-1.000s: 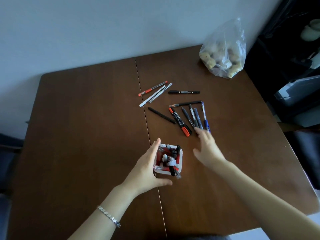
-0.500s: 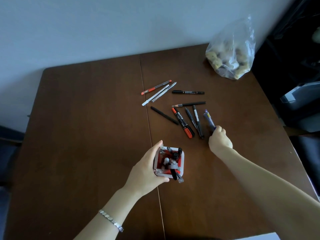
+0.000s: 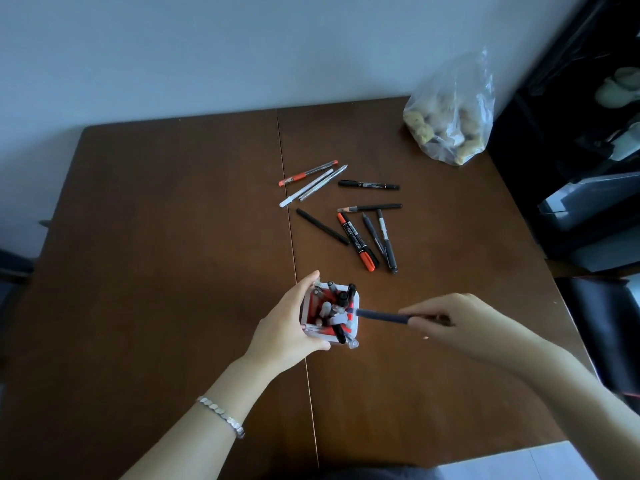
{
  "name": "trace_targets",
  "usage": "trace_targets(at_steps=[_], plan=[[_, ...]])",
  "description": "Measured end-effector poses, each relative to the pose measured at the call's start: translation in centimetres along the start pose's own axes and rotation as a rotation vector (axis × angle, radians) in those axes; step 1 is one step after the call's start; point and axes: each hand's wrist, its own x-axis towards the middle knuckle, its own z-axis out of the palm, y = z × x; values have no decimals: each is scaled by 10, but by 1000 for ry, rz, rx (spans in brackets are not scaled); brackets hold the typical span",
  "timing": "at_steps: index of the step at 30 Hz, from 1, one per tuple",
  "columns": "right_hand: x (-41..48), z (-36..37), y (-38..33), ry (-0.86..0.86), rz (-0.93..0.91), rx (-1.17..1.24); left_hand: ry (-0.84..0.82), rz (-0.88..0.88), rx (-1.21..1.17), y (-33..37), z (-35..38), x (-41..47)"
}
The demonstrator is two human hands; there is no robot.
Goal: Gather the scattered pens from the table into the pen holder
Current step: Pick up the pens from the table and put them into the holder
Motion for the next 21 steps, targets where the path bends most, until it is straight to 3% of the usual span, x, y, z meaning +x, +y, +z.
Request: trace_targets(at_steps=[5, 13, 18, 21], plan=[[35, 28, -38, 139, -39, -126, 22, 11, -24, 0, 1, -2], [60, 76, -42, 647, -144, 232, 92, 7, -53, -8, 5, -5], [67, 101, -53, 507, -132, 293, 122, 0, -64, -7, 6, -5], [66, 95, -55, 340, -170, 162, 98, -1, -51, -7, 6, -3]])
